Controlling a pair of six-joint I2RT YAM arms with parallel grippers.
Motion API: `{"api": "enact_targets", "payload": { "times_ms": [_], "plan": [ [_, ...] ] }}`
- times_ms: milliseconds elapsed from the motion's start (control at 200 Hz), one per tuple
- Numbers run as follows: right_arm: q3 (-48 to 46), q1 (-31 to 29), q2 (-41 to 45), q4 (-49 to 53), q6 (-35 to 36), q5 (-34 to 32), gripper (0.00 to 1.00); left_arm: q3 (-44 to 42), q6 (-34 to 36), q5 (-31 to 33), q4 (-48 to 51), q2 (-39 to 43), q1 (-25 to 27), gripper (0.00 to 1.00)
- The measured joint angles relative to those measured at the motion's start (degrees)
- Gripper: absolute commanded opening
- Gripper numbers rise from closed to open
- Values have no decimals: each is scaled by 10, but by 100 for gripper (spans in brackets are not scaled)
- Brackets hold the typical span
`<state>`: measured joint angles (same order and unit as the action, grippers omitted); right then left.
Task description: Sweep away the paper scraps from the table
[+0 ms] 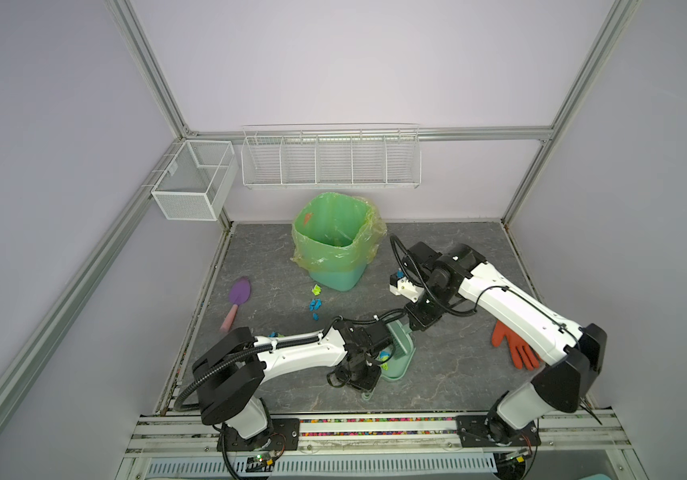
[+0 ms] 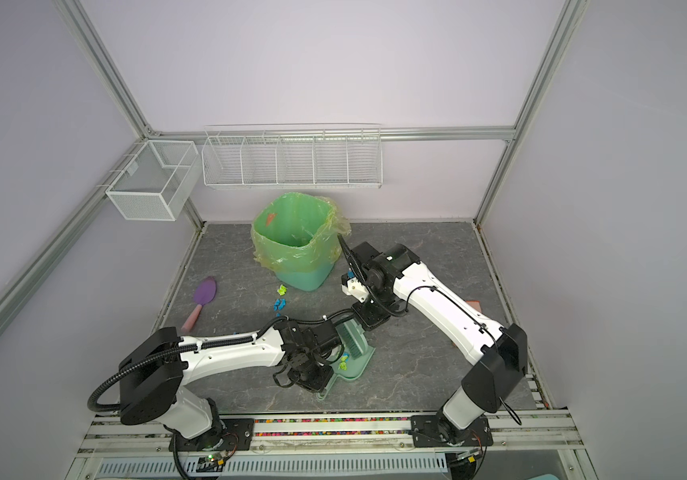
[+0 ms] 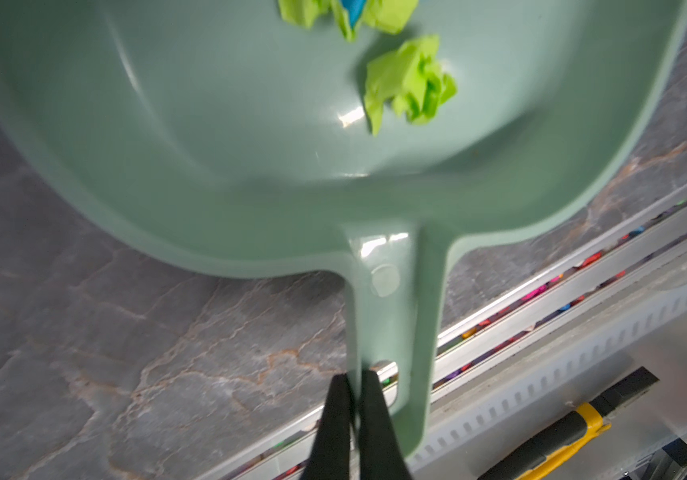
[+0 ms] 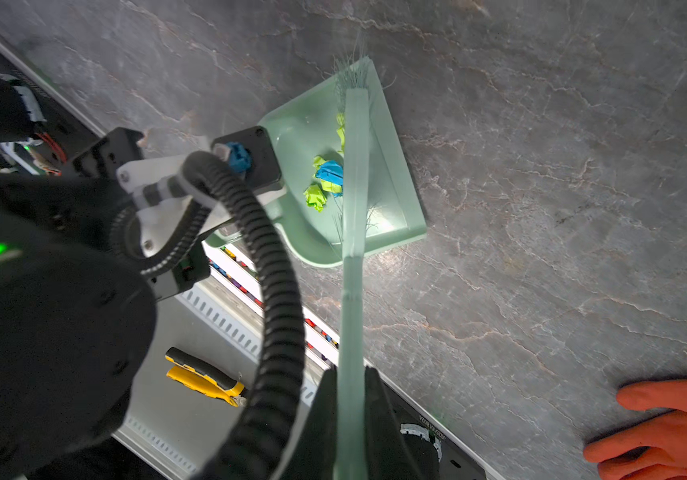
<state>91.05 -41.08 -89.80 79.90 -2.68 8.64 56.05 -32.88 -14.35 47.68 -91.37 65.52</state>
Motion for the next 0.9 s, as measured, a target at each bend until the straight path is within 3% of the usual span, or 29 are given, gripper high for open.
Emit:
{"api": "enact_targets", "payload": {
  "times_ms": [475, 900],
  "plan": [
    [-93, 92, 113, -74, -67, -13, 7, 7, 2, 25, 8, 12, -3, 0],
    [-164, 109, 211, -153, -158, -29, 7, 71, 17, 77, 57, 28, -3, 0]
  ]
}}
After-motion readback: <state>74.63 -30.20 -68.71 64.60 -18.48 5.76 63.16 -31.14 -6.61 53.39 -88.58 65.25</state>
